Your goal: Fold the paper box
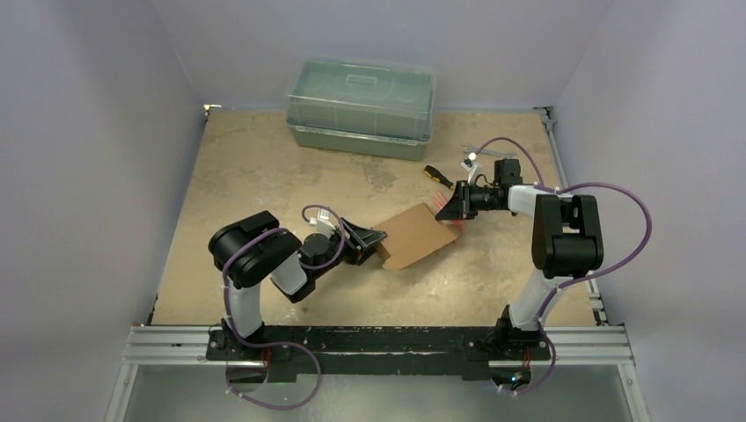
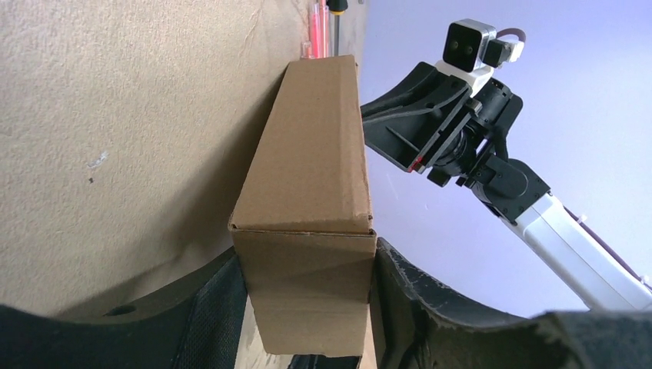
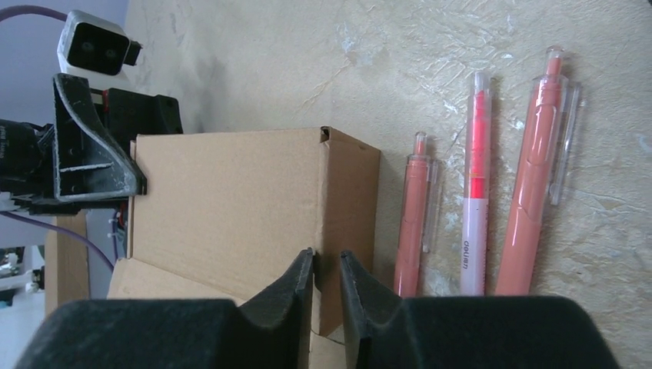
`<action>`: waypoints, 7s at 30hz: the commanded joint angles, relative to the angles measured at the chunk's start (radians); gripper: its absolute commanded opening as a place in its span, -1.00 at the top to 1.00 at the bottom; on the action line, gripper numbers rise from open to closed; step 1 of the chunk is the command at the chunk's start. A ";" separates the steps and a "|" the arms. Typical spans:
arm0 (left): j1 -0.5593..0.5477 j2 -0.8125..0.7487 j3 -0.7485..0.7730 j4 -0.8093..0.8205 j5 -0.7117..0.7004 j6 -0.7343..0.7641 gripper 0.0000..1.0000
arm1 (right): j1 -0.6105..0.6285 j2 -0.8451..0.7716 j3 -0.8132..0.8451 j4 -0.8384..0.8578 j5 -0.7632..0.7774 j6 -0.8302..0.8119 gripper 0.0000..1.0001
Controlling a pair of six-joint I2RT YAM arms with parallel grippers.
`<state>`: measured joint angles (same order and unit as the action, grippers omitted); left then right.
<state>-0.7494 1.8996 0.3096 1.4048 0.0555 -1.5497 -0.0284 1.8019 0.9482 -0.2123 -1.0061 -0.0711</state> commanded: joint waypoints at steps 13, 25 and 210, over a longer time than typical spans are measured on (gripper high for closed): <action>-0.004 -0.065 -0.066 0.091 -0.051 -0.037 0.63 | -0.004 -0.348 0.028 -0.130 0.022 -0.263 -0.28; -0.005 -0.221 -0.067 -0.085 -0.052 -0.192 0.87 | 0.118 -0.705 -0.090 -0.532 -0.170 -1.463 -0.98; -0.008 -0.532 0.423 -1.384 -0.074 0.593 -0.83 | 0.334 -0.407 -0.073 -0.053 0.194 -0.462 0.77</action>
<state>-0.7723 1.4612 0.6685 0.0643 -0.0128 -1.0191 0.3073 1.4181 0.8322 -0.1089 -0.6910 -0.2665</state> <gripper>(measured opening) 0.914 0.121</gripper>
